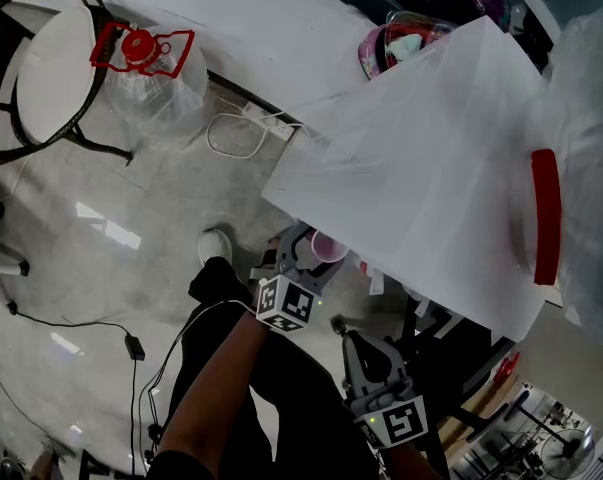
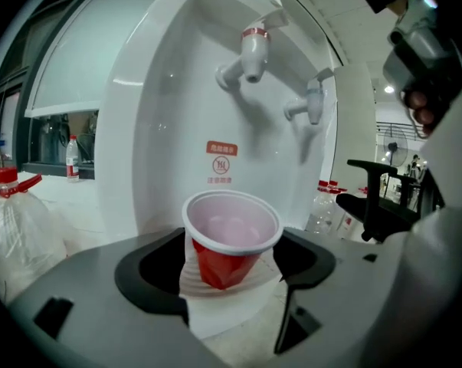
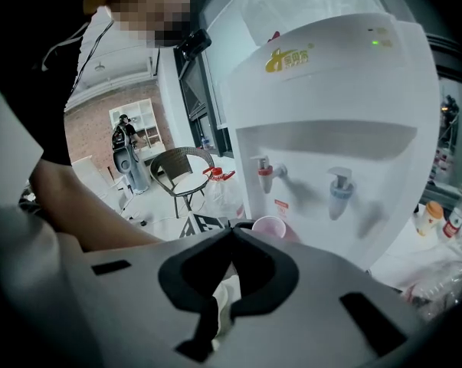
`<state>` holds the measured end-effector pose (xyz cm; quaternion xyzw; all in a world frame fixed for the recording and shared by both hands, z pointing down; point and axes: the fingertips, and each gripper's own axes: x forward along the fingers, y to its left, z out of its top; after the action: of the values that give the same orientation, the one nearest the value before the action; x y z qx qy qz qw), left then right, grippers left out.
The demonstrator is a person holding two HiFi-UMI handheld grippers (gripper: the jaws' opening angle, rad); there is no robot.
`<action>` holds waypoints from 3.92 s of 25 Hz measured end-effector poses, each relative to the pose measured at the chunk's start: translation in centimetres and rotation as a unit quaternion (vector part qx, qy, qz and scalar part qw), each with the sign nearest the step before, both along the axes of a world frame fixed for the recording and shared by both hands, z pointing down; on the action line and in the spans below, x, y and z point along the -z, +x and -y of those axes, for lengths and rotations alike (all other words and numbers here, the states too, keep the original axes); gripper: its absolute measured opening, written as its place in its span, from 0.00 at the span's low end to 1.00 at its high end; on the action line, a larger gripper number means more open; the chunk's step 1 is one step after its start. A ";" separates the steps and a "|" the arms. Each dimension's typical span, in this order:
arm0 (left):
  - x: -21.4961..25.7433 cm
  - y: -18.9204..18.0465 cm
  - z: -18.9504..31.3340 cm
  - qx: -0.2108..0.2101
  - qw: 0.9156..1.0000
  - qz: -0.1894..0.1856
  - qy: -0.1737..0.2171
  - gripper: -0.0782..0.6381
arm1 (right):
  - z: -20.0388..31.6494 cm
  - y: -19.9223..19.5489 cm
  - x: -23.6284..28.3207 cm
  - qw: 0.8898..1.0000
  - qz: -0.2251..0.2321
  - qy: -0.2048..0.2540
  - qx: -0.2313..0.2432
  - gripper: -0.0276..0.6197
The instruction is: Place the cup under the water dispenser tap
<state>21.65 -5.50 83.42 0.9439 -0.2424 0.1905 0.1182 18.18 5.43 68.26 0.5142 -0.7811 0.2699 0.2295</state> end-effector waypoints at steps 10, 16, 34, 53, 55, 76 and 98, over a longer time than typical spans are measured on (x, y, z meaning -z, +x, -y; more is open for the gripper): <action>0.0 2.0 -1.2 -0.020 1.000 0.014 0.011 0.55 | -0.8 -0.3 -0.6 1.000 0.003 0.005 0.000 0.04; -0.5 2.0 -0.6 -0.011 1.000 0.011 0.007 0.54 | -0.8 -0.8 -0.5 1.000 0.003 0.004 0.002 0.04; -0.4 -1.6 -3.3 -0.006 1.000 0.008 -0.027 0.59 | -1.3 -2.2 0.5 1.000 0.005 -0.018 -0.008 0.04; 5.5 -8.1 -10.3 -0.020 0.997 -0.001 -0.078 0.59 | -0.5 0.5 3.1 0.994 -0.005 0.016 -0.112 0.04; 7.0 -8.3 -10.2 -0.009 0.997 -0.014 -0.080 0.59 | -0.4 2.0 3.7 0.990 -0.016 0.020 -0.138 0.04; 28.7 -16.8 -9.1 0.119 0.987 -0.072 -0.085 0.59 | -3.8 1.5 17.9 0.987 0.029 0.021 -0.156 0.04; 54.3 -16.8 -14.8 0.088 0.987 -0.135 -0.015 0.54 | -7.2 7.1 37.1 0.971 0.046 0.147 -0.185 0.04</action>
<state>4.89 9.33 29.12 0.9339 -0.3037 0.0538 0.1807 25.25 12.63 31.19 0.6650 -0.7131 0.2133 0.0617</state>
